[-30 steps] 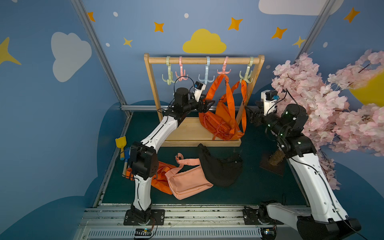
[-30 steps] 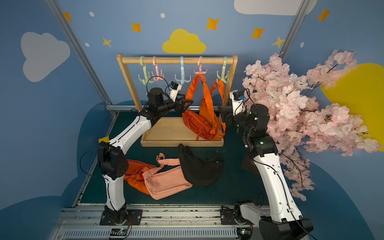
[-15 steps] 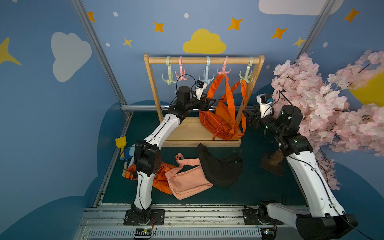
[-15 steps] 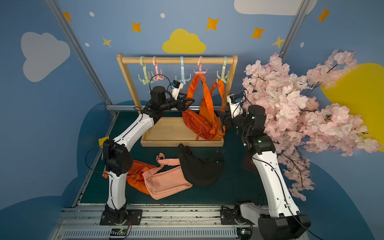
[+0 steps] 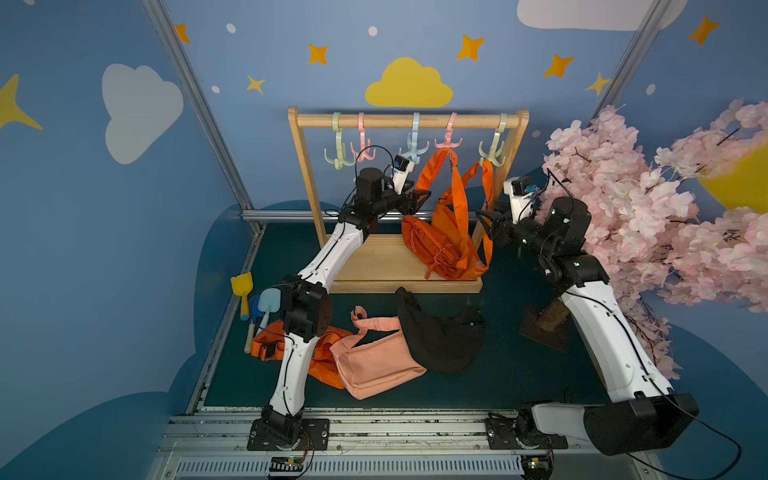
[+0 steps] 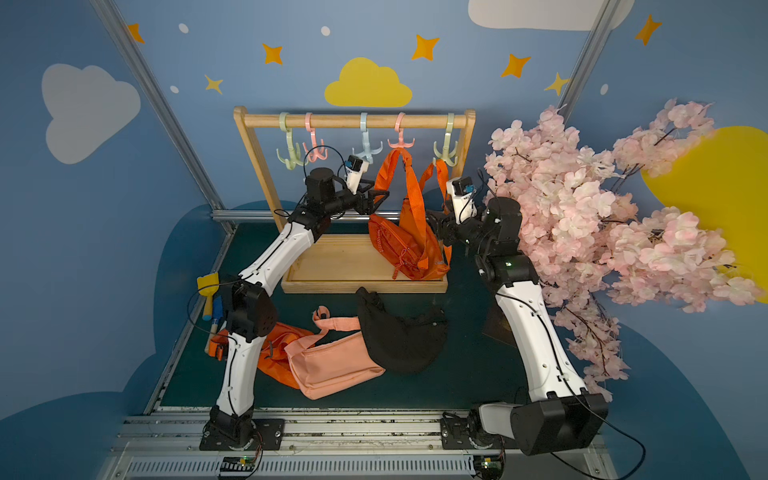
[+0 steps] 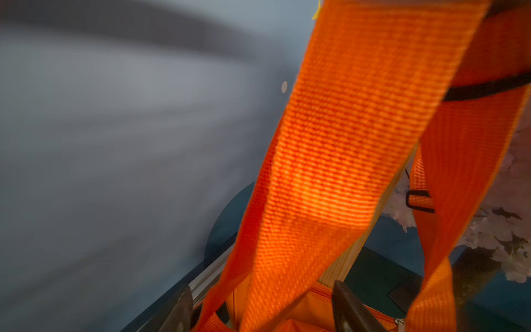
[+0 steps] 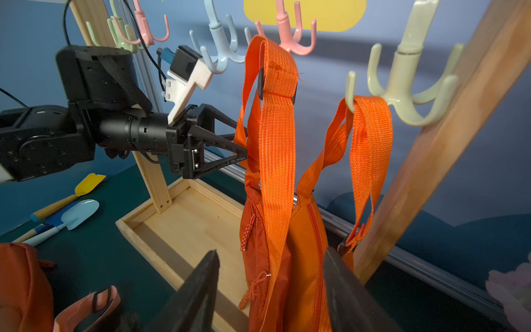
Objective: Take the bag off the hook
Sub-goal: Pick up the bag from the hook.
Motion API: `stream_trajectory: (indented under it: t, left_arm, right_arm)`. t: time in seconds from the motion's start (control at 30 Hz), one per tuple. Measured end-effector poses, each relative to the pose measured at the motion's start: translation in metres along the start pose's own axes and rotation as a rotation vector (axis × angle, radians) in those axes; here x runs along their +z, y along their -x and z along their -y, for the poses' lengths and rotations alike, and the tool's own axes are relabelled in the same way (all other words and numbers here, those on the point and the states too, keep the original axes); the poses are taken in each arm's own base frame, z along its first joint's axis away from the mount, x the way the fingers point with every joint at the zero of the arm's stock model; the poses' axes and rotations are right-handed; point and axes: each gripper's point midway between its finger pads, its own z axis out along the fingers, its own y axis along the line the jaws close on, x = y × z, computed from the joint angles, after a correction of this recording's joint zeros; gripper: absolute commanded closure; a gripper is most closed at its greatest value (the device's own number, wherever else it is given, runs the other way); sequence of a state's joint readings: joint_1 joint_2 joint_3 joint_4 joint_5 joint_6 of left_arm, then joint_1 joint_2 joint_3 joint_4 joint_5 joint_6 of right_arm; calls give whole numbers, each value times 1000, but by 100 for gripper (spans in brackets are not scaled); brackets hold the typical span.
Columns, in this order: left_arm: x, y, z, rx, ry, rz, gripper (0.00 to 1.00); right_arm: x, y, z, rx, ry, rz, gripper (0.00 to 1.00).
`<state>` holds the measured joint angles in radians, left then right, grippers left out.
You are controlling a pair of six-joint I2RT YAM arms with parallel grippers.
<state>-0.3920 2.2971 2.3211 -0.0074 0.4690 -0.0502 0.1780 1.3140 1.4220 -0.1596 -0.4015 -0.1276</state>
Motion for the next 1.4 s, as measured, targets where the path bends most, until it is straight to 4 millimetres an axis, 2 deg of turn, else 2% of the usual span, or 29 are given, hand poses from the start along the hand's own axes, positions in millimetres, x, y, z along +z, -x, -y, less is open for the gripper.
stream_trajectory:
  t: [0.13,0.27,0.4,0.53,0.73,1.07,1.23,1.37,1.4]
  left_arm:
    - [7,-9,-5,-4,-20,-2,28]
    - [11,-13,-6,-2,-29,1,31]
    - [14,-8,-7,10,-33,24,36]
    - [17,0,-6,15,-45,55,43]
    - [16,7,-2,9,-71,79,55]
    - [16,8,2,-2,-94,81,77]
    - [16,5,4,-25,-107,75,94]
    - [17,-7,6,-53,-124,51,96]
    - [17,-11,7,-61,-127,44,96]
  right_arm:
    - [5,8,2,-5,1,42,43]
    - [18,7,4,8,25,62,42]
    - [38,-5,8,38,48,64,43]
    - [55,-25,12,75,63,46,44]
    - [73,-44,13,122,93,18,48]
    - [86,-52,13,163,127,6,50]
    - [91,-52,12,192,150,5,69]
    - [91,-52,10,209,161,3,97]
    - [91,-52,10,214,162,2,100]
